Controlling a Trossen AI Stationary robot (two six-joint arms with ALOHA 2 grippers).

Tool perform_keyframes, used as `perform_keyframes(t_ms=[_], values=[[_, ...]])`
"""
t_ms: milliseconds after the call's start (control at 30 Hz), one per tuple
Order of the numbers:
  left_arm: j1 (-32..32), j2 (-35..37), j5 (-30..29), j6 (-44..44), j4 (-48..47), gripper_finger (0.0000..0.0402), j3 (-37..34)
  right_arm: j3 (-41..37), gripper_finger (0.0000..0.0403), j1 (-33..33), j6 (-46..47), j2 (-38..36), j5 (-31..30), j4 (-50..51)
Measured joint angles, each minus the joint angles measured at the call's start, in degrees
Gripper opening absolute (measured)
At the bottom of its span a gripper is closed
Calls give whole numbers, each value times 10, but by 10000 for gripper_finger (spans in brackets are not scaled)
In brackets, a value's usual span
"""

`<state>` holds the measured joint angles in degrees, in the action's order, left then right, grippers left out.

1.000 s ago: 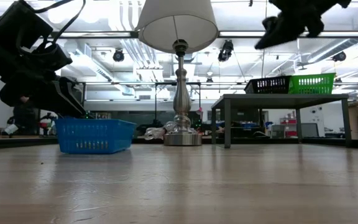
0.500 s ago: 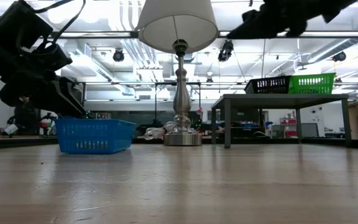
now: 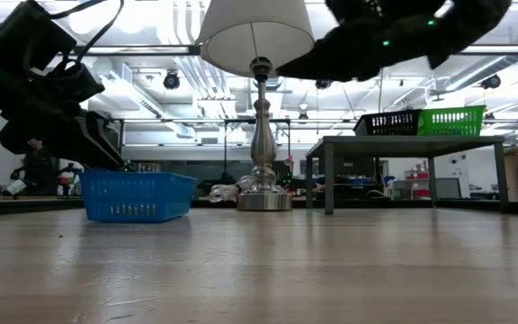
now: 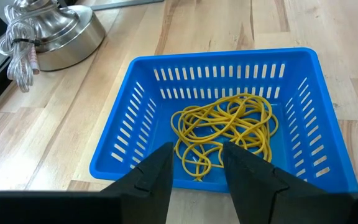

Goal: Pick & Place Office Desk Supplies
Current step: Put the blue bin on the shelf

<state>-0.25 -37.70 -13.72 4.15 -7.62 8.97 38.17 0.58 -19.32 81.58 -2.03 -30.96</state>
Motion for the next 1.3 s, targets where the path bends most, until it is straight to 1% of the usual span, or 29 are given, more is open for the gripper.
perform_keyframes(t_ms=[67,233,400,600,900,1100,1300], values=[[0,0,0,0,0,143,0,15,140,0,8,24,-13,-8],[0,0,0,0,0,143,0,60,157,-3,10,81,-12,-10],[0,0,0,0,0,143,0,104,166,-5,13,130,-12,-11],[0,0,0,0,0,143,0,171,163,-11,72,192,-10,-10],[0,0,0,0,0,143,0,277,155,-46,74,309,-12,-6],[0,0,0,0,0,143,0,341,155,-56,74,377,-25,34],[0,0,0,0,-1,143,0,394,155,-60,74,420,-25,105]])
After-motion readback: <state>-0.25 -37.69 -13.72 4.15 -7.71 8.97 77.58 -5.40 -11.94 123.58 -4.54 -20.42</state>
